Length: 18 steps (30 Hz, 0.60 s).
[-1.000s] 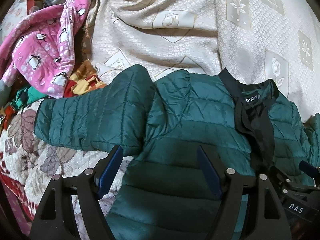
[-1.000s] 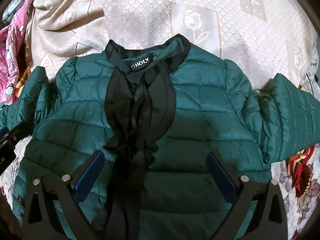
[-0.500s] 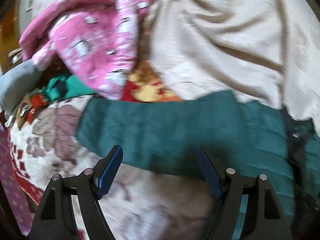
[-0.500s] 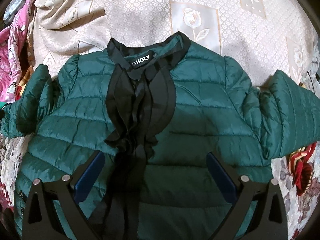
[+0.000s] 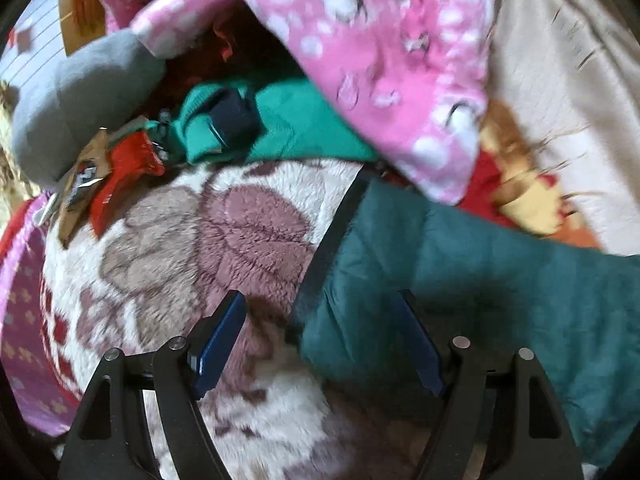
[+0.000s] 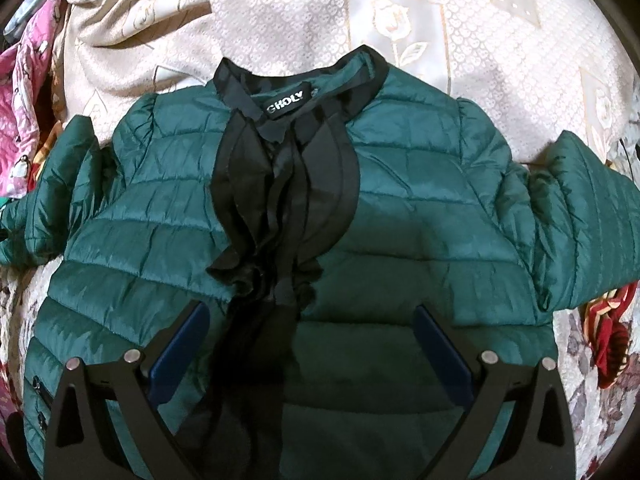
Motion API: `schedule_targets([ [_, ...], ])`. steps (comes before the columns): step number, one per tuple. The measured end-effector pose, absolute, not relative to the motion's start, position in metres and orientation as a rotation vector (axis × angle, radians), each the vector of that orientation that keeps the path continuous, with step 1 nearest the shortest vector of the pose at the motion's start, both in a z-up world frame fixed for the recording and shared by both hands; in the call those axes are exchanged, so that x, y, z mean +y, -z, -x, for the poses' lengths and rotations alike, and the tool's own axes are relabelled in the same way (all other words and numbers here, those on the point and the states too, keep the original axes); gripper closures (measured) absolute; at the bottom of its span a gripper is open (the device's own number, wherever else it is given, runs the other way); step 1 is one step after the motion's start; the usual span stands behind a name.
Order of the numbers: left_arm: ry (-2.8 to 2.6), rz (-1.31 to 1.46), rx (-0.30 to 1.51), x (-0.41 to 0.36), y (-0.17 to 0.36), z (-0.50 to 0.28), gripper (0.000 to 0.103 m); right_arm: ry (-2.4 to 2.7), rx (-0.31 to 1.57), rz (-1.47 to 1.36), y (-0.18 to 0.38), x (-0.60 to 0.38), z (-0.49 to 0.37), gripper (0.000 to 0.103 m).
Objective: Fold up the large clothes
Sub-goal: 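Move the left tool to the sleeve cuff and close on it, then lift the sleeve with the left tool and carry it across the jacket body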
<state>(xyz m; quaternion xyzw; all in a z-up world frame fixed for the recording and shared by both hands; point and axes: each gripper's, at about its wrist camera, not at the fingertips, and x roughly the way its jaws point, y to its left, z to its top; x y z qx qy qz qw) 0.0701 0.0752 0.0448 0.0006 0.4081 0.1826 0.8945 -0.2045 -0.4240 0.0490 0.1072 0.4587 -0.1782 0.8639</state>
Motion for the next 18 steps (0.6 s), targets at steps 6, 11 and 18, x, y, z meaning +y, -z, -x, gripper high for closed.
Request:
schedule_targets([
  [6, -0.303, -0.01, 0.864, 0.066, -0.033, -0.081, 0.092, 0.364, 0.97, -0.224, -0.047, -0.42, 0.2, 0.0],
  [11, -0.202, 0.111, 0.883, 0.063, -0.042, -0.072, 0.103, 0.342, 0.97, -0.212, -0.049, -0.415, 0.201, 0.0],
  [18, -0.018, 0.116, 0.763, 0.023, -0.096, -0.01, 0.103, 0.354, 0.944, -0.223, -0.059, -0.422, 0.21, 0.0],
])
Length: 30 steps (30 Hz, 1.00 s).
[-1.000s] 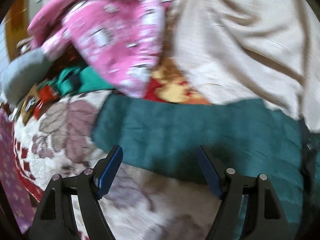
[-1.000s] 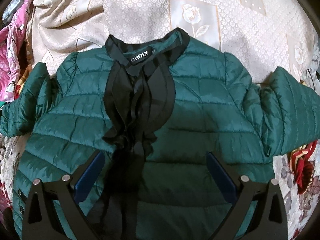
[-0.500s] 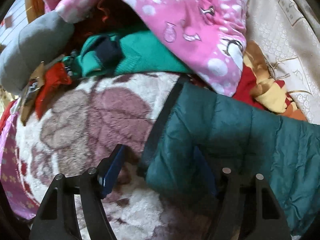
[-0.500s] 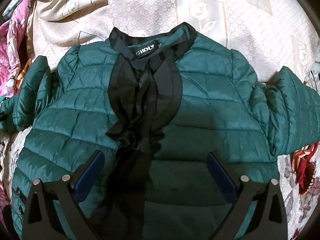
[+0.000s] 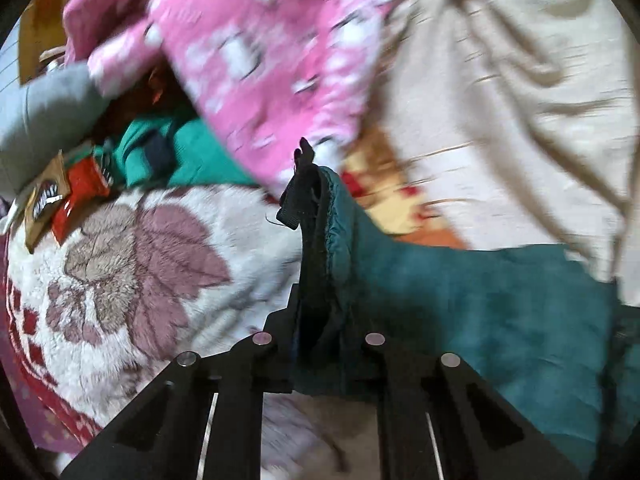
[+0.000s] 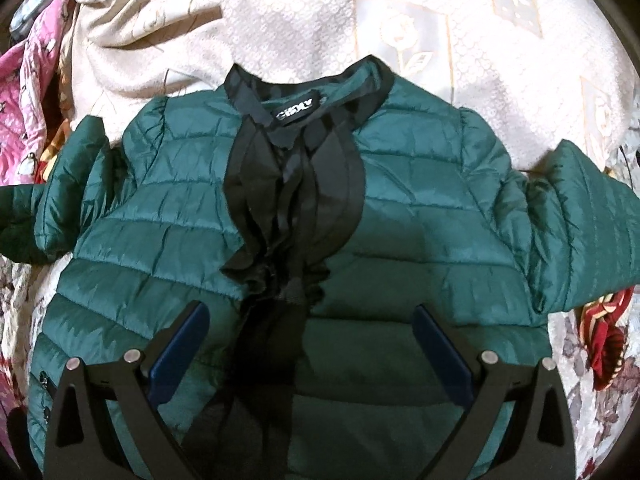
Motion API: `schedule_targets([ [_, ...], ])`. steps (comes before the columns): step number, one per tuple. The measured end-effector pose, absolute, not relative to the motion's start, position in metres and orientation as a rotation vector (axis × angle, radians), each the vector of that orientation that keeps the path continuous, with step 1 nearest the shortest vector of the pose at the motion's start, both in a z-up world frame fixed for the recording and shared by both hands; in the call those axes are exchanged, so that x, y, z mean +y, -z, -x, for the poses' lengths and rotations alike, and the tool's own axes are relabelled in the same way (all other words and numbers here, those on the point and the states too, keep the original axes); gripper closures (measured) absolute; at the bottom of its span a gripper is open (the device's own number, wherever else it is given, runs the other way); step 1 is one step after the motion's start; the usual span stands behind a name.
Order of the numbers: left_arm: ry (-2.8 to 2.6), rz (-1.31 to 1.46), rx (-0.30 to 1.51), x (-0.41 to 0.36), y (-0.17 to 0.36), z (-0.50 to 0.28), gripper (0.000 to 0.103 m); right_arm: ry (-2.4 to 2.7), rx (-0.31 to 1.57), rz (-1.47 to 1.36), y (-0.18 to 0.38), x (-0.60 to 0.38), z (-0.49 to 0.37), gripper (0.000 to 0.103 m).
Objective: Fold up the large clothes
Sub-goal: 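Lift the sleeve with the left tool and carry it across the jacket body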
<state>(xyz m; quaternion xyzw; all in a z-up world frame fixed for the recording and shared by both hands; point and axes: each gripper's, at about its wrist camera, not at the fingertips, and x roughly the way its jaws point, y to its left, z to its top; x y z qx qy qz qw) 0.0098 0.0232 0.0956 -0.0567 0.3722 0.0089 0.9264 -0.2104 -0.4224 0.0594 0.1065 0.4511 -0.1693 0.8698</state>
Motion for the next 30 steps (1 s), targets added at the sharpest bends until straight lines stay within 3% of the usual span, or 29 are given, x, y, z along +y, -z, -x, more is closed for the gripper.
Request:
schedule_targets([
  [13, 0.274, 0.069, 0.697, -0.078, -0.166, 0.063, 0.103, 0.386, 0.893, -0.263, -0.075, -0.443, 0.242, 0.0],
  [30, 0.536, -0.043, 0.708, -0.213, -0.18, 0.124, 0.103, 0.452, 0.884, -0.265, -0.075, -0.474, 0.267, 0.0],
])
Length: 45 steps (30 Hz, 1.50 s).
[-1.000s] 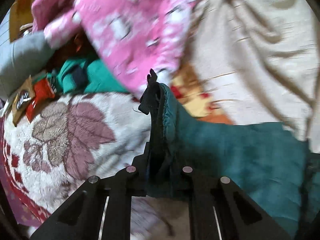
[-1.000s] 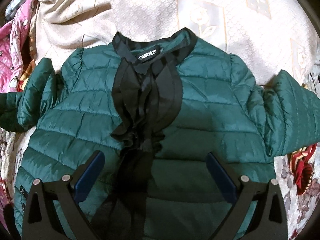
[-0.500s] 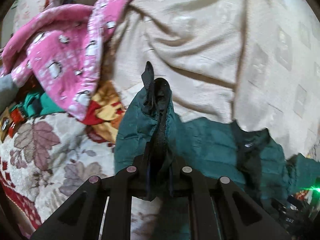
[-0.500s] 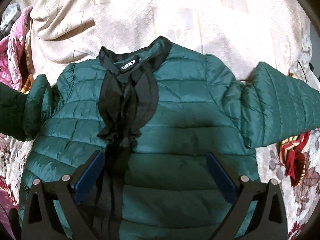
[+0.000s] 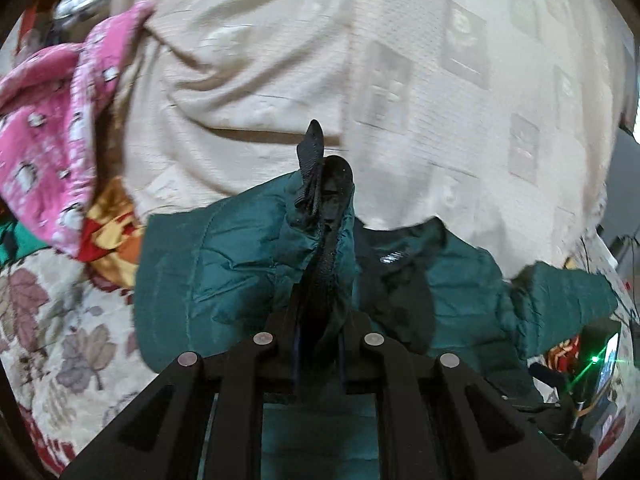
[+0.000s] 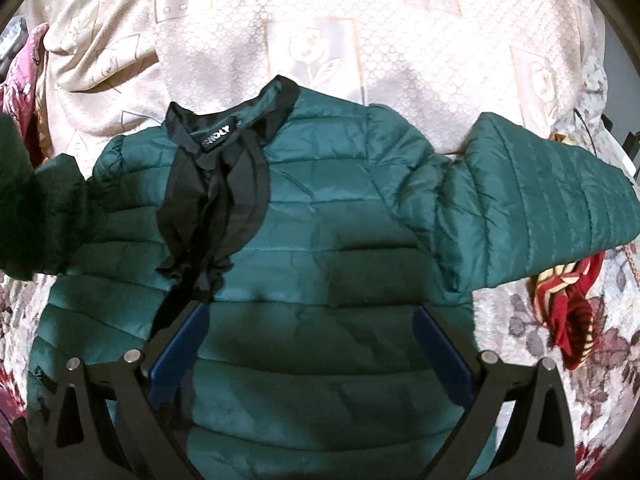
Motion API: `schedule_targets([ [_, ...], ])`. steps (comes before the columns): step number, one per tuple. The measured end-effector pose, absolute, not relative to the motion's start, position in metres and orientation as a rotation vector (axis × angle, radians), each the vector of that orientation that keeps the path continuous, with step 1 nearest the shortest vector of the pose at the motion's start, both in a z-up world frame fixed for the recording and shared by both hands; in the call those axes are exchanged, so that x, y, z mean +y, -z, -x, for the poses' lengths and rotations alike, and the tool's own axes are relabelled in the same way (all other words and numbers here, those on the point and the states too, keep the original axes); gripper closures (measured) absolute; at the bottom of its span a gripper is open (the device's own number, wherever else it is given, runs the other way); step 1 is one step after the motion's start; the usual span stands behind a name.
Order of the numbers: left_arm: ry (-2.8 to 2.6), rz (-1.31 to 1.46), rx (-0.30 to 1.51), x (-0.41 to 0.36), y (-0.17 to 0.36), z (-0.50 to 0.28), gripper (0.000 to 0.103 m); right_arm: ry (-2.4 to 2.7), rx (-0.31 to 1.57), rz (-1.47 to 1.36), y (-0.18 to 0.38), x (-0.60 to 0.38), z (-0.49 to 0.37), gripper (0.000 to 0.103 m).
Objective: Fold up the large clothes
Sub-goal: 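Lift the sleeve with the left tool and carry it across the jacket body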
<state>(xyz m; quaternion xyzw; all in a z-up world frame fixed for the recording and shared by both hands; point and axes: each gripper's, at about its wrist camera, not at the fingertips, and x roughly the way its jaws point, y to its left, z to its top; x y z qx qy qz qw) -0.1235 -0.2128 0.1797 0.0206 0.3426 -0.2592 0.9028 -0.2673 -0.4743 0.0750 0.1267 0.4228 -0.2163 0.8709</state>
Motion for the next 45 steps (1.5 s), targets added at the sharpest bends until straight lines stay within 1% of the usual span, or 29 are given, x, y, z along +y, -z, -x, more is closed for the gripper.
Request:
schedule_targets([
  [7, 0.582, -0.073, 0.768, -0.259, -0.159, 0.122, 0.103, 0.505, 0.891, -0.217, -0.07, -0.489, 0.266, 0.0],
  [13, 0.632, -0.109, 0.809, -0.296, -0.139, 0.124, 0.103, 0.529, 0.896, -0.259, -0.063, -0.51, 0.27, 0.0],
  [18, 0.662, -0.146, 0.857, -0.323, -0.112, 0.126, 0.103, 0.545, 0.91, -0.268, -0.056, -0.52, 0.278, 0.0],
  [24, 0.693, -0.17, 0.962, -0.341, -0.07, 0.124, 0.103, 0.551, 0.912, -0.296, -0.051, -0.533, 0.286, 0.0],
  [27, 0.727, -0.158, 0.992, -0.343, -0.058, 0.127, 0.103, 0.559, 0.916, -0.313, -0.049, -0.538, 0.291, 0.0],
  [28, 0.735, -0.165, 0.984, -0.343, -0.058, 0.129, 0.102, 0.561, 0.916, -0.32, -0.048, -0.539, 0.293, 0.0],
  [29, 0.746, -0.176, 0.975, -0.344, -0.06, 0.131, 0.099, 0.566, 0.916, -0.325, -0.048, -0.54, 0.294, 0.0],
  [30, 0.775, -0.186, 0.973, -0.342, -0.064, 0.135, 0.092, 0.57, 0.915, -0.333, -0.048, -0.541, 0.296, 0.0],
  [31, 0.795, -0.185, 0.978, -0.341, -0.067, 0.137, 0.087, 0.574, 0.913, -0.339, -0.049, -0.541, 0.297, 0.0],
  [33, 0.827, -0.178, 0.969, -0.332, -0.08, 0.145, 0.083, 0.575, 0.908, -0.352, -0.051, -0.54, 0.299, 0.0],
  [36, 0.848, -0.183, 0.897, -0.309, -0.111, 0.16, 0.076, 0.562, 0.897, -0.363, -0.057, -0.534, 0.299, 0.0],
  [41, 0.782, -0.162, 0.811, -0.256, -0.145, 0.164, 0.076, 0.519, 0.877, -0.372, -0.065, -0.521, 0.293, 0.0],
  [45, 0.688, -0.145, 0.784, -0.216, -0.15, 0.15, 0.076, 0.469, 0.867, -0.421, -0.067, -0.509, 0.28, 0.0],
])
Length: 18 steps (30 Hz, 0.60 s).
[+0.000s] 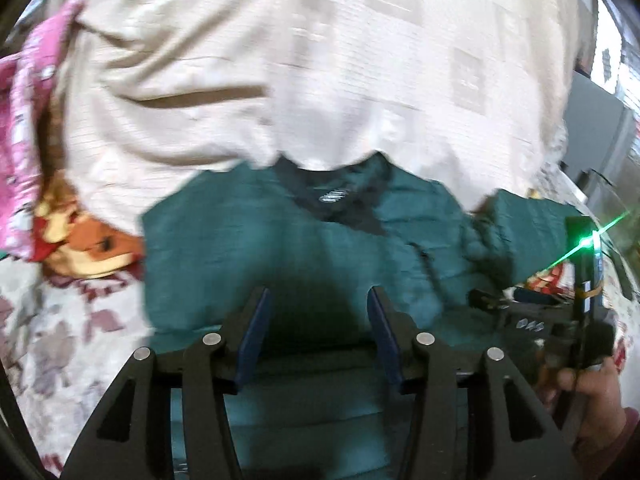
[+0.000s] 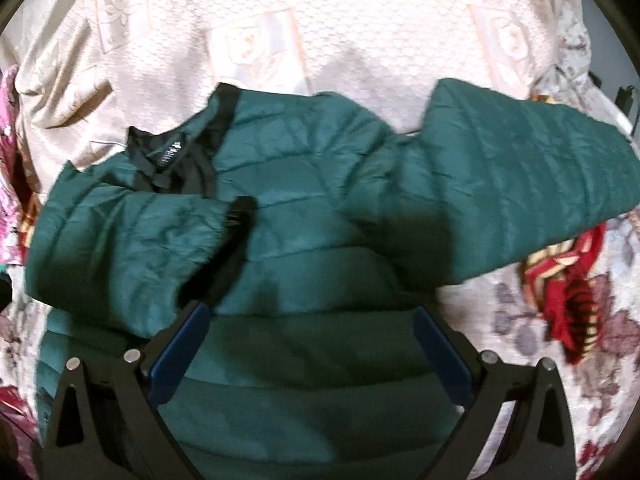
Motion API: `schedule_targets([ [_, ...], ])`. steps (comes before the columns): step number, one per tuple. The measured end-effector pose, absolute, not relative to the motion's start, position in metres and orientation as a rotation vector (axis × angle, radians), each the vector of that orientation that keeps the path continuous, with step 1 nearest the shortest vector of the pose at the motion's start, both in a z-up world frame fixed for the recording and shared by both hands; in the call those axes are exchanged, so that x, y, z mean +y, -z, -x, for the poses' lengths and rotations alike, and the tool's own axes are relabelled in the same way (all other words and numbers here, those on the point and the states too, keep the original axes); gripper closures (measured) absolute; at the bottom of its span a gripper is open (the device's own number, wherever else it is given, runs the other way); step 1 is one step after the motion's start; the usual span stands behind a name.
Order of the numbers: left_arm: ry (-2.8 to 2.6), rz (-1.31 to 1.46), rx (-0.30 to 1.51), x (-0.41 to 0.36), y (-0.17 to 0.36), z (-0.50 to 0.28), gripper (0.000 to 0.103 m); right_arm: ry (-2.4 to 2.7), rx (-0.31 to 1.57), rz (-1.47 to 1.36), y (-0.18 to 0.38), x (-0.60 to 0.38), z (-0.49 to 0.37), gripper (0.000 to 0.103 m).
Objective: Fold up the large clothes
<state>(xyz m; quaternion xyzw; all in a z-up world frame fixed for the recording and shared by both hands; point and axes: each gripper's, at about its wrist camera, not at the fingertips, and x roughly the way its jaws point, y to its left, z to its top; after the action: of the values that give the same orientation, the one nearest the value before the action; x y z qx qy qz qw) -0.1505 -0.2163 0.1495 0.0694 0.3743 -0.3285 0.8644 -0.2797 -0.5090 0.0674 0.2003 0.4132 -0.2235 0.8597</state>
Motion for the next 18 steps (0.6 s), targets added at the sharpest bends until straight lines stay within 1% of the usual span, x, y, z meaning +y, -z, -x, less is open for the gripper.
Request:
schedule_targets([
  [8, 0.543, -0.081, 0.816, -0.16, -0.138, 0.119, 0.076, 0.335, 0.875, -0.493, -0.058, -0.491, 0.225, 0.001],
  [9, 0.532, -0.079, 0.818, -0.16, -0.135, 0.116, 0.076, 0.328, 0.885, -0.498, -0.054, -0.49, 0.219, 0.006],
  [10, 0.521, -0.078, 0.821, -0.157, -0.132, 0.113, 0.076, 0.319, 0.9, -0.506, -0.049, -0.489, 0.213, 0.017],
  [11, 0.51, -0.074, 0.825, -0.154, -0.129, 0.111, 0.076, 0.296, 0.914, -0.517, -0.043, -0.488, 0.208, 0.023],
  [12, 0.498, -0.068, 0.831, -0.152, -0.126, 0.107, 0.076, 0.265, 0.92, -0.53, -0.037, -0.486, 0.203, 0.04],
  [13, 0.49, -0.063, 0.836, -0.151, -0.123, 0.105, 0.076, 0.245, 0.908, -0.534, -0.034, -0.484, 0.201, 0.052],
  [14, 0.48, -0.058, 0.842, -0.149, -0.119, 0.102, 0.076, 0.238, 0.885, -0.526, -0.034, -0.482, 0.201, 0.057],
  [16, 0.461, -0.045, 0.856, -0.148, -0.113, 0.097, 0.076, 0.228, 0.853, -0.496, -0.039, -0.479, 0.202, 0.084],
  [18, 0.447, -0.022, 0.872, -0.146, -0.107, 0.091, 0.076, 0.244, 0.815, -0.434, -0.053, -0.48, 0.206, 0.086],
])
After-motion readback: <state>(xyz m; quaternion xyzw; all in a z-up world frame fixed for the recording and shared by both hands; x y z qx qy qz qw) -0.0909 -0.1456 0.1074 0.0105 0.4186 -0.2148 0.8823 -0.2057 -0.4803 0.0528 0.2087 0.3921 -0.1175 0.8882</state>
